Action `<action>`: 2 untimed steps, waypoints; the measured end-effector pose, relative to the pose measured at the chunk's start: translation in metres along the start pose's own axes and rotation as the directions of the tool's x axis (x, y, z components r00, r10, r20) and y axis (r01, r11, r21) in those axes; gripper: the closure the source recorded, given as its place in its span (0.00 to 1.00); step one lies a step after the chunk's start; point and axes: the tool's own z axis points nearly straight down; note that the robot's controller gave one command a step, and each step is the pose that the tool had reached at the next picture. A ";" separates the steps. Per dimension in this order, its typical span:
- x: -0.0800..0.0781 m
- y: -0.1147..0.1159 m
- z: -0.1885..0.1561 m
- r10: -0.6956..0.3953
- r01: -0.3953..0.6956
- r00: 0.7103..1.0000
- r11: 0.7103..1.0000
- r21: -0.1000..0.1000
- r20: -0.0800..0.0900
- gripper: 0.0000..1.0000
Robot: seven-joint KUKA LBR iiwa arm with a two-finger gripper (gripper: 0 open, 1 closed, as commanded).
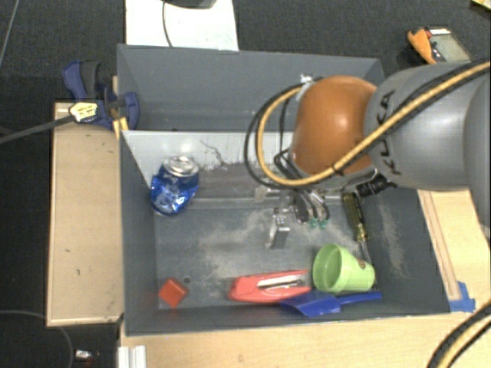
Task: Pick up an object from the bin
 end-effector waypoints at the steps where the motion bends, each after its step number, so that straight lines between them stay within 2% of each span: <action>1: 0.000 0.000 0.000 0.001 -0.001 1.000 1.000 0.000 0.000 0.00; 2: -0.006 0.030 0.005 0.000 0.000 1.000 1.000 -0.001 0.005 0.00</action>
Offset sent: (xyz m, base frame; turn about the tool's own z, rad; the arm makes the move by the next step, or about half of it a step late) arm 0.0058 0.0367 -0.0074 0.0016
